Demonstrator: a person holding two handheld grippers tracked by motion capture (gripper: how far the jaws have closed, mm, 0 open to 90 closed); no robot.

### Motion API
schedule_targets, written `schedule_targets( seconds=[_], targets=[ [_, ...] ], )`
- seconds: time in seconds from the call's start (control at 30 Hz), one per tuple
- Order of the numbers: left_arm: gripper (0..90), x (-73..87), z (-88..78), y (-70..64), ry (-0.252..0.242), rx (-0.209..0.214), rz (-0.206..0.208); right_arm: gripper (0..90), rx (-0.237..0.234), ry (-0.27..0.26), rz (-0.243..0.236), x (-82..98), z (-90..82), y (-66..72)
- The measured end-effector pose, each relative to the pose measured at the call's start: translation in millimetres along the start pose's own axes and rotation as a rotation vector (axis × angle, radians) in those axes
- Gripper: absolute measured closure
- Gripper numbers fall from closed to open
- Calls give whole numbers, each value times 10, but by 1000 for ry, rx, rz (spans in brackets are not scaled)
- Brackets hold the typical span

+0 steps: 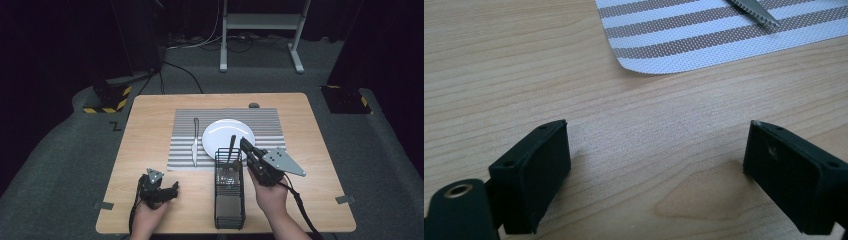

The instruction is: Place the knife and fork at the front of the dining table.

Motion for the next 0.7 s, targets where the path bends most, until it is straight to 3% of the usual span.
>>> schedule_targets(
  seconds=[0.7],
  targets=[
    [114, 0, 0, 0, 0, 0, 0, 883, -5, -96, 2, -362, -109, 70]
  ],
)
Point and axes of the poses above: each handheld gripper's, and its own axes: z roughly forward along the jaws, x roughly out of its underside, y roughly to its left, the point moved 4 cm from there along z, roughly forward along the jaws
